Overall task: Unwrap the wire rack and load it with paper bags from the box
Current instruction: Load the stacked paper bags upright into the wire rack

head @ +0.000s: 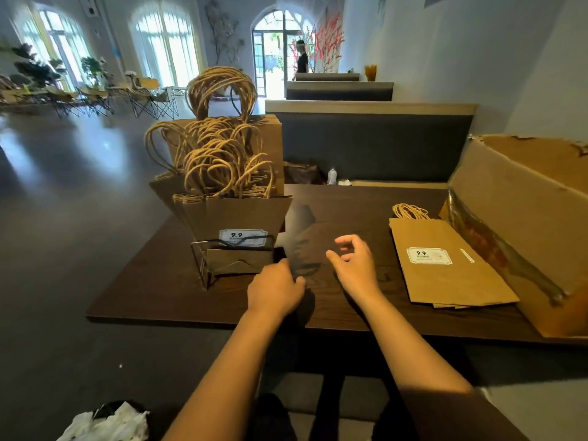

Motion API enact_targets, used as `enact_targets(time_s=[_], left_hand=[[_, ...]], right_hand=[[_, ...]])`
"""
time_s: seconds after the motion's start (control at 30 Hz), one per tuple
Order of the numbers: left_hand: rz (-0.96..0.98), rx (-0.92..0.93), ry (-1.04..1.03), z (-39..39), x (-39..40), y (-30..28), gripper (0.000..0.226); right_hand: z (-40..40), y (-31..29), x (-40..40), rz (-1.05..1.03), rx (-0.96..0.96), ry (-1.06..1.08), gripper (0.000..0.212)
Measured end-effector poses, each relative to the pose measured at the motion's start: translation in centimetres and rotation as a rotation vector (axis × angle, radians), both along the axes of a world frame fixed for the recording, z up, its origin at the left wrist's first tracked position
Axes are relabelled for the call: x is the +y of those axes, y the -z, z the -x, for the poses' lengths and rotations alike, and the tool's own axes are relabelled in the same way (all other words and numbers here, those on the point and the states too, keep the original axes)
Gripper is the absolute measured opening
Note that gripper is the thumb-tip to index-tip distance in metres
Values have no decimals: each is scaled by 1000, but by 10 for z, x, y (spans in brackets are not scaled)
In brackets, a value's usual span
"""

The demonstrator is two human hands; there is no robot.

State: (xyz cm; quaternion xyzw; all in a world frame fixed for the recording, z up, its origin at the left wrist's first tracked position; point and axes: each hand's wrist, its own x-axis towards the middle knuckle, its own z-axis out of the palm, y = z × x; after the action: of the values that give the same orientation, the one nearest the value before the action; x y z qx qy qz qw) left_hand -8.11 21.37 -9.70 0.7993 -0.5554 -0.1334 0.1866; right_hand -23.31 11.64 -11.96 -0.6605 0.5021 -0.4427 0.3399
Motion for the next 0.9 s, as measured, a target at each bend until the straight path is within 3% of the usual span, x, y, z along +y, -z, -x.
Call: enact_targets(time_s=[0.1, 0.2, 0.33, 0.47, 0.77, 0.9], left_hand=[[100, -52, 109, 25, -17, 21, 32], [162, -202, 209, 45, -32, 40, 31], [161, -233, 205, 62, -49, 55, 32], [153, -243, 196, 73, -63, 60, 33], [141, -233, 267, 79, -89, 60, 56], [205, -177, 292, 78, -87, 62, 54]], right_hand=[[33, 2, -10, 95, 202, 91, 31], [71, 1, -22, 93, 509, 209, 61], [120, -1, -44, -65, 845, 413, 94], [152, 4, -57, -359, 944, 443, 120], [96, 17, -46, -275, 1052, 367, 112], [64, 21, -36, -183, 1079, 277, 88]])
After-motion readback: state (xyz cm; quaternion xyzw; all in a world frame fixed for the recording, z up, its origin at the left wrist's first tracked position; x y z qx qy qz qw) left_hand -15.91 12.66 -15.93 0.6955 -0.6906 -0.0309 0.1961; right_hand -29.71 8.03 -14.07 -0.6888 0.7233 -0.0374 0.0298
